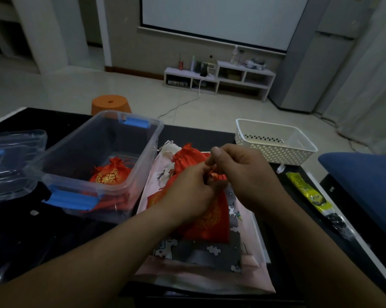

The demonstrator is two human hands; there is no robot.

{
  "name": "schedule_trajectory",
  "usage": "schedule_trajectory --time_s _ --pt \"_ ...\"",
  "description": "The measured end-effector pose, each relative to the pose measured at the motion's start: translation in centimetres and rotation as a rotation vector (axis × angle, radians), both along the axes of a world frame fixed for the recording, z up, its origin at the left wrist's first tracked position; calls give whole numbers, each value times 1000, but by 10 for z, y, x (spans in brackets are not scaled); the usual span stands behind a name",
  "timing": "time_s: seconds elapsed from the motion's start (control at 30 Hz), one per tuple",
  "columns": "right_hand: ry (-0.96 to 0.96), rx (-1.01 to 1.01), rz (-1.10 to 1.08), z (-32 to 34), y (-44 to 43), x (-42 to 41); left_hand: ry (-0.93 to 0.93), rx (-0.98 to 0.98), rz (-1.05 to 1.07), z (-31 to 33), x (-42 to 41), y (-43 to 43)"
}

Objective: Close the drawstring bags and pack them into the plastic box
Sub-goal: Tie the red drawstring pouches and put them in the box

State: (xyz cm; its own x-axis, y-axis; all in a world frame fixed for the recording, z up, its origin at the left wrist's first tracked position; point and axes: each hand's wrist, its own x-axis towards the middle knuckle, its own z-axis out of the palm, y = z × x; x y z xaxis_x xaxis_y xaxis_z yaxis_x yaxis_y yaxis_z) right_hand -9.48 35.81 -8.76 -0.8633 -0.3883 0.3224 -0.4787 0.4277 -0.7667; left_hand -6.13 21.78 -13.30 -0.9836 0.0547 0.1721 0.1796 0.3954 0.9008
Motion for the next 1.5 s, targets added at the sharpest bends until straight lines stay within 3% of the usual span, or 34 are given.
schedule_trajectory --time_s 0.13,0.27,0.3,0.47,0.57,0.87,1.0,1.13,1.3,1.37,1.5 --pt "-162 -72 114 2 5 -7 -36 93 21 7 0 3" --pt "-463 -637 -19 0 10 -20 -167 346 71 3 -4 1" --pt "-479 -667 -84 -3 13 -24 -199 375 87 2 -6 0" --pt "-397 -111 -88 -20 15 -7 -242 480 76 0 -5 -5" --pt "-353 20 -112 -29 9 0 -187 459 87 -3 -7 -5" --pt "-304 -51 -63 -35 0 2 -118 312 48 -1 -7 -13" --pt "-315 -70 -92 -37 0 4 -168 393 43 -3 -9 -13" --pt "-537 -220 -179 -43 1 5 -224 519 146 -4 -10 -14" --pt "-813 -459 -233 -46 7 10 -176 426 259 -11 -14 -17" --pt "-764 -491 -254 -50 7 12 -172 389 261 -14 -16 -16" --pt "-312 -281 -268 -53 3 13 -187 249 236 -15 -17 -17"
